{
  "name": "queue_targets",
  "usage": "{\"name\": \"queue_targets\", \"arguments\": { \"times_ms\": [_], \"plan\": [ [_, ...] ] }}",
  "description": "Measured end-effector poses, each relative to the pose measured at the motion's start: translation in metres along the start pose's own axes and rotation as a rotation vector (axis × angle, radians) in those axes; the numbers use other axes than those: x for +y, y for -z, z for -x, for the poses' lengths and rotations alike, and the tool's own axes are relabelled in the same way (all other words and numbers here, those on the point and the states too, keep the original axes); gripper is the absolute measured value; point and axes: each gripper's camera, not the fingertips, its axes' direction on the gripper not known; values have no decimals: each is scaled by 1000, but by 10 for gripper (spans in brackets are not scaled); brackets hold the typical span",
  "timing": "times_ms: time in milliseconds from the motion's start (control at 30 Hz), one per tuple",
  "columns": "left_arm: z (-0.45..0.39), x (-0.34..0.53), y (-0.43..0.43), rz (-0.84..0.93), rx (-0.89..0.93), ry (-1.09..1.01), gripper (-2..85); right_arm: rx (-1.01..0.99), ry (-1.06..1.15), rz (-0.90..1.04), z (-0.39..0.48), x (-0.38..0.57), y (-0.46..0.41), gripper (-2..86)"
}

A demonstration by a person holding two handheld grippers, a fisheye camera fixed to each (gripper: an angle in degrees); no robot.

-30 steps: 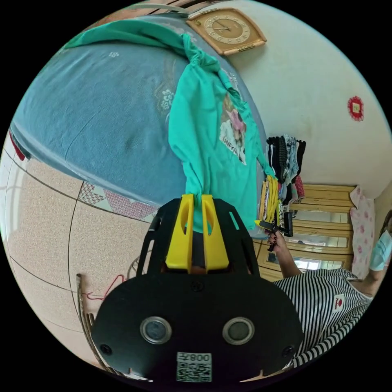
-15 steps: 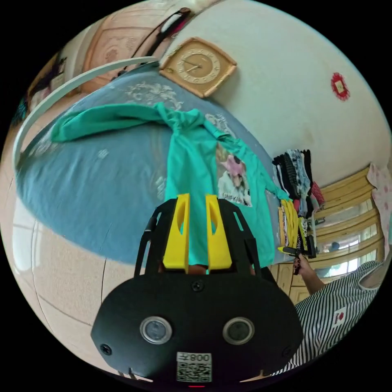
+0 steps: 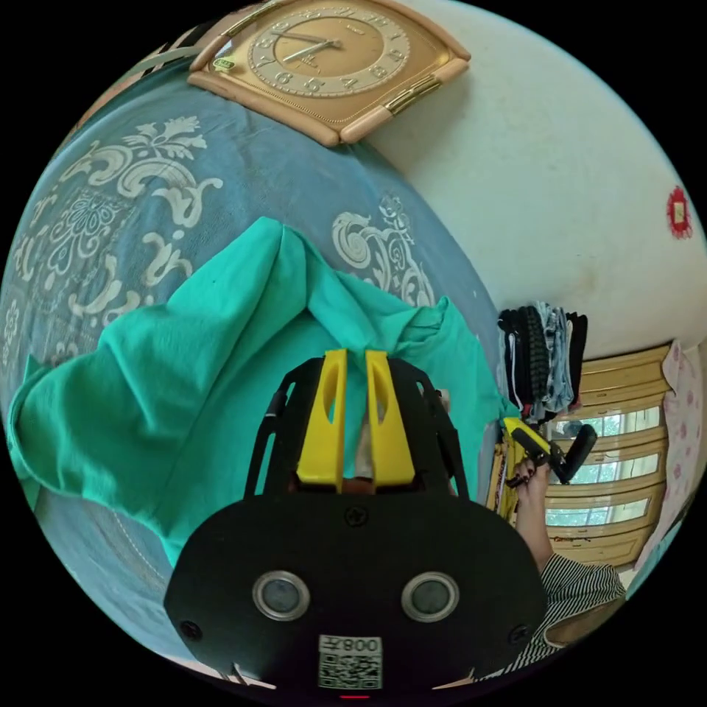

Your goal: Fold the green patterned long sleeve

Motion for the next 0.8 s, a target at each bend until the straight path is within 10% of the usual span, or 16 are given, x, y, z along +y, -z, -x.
{"name": "queue_targets", "arguments": {
  "times_ms": [567, 800],
  "plan": [
    [-64, -105, -4, -192, 163, -95, 74, 149, 52, 69, -14, -109, -157, 35],
    [-68, -113, 19, -138, -145, -101, 81, 155, 53, 119, -37, -113, -212, 51]
  ]
}}
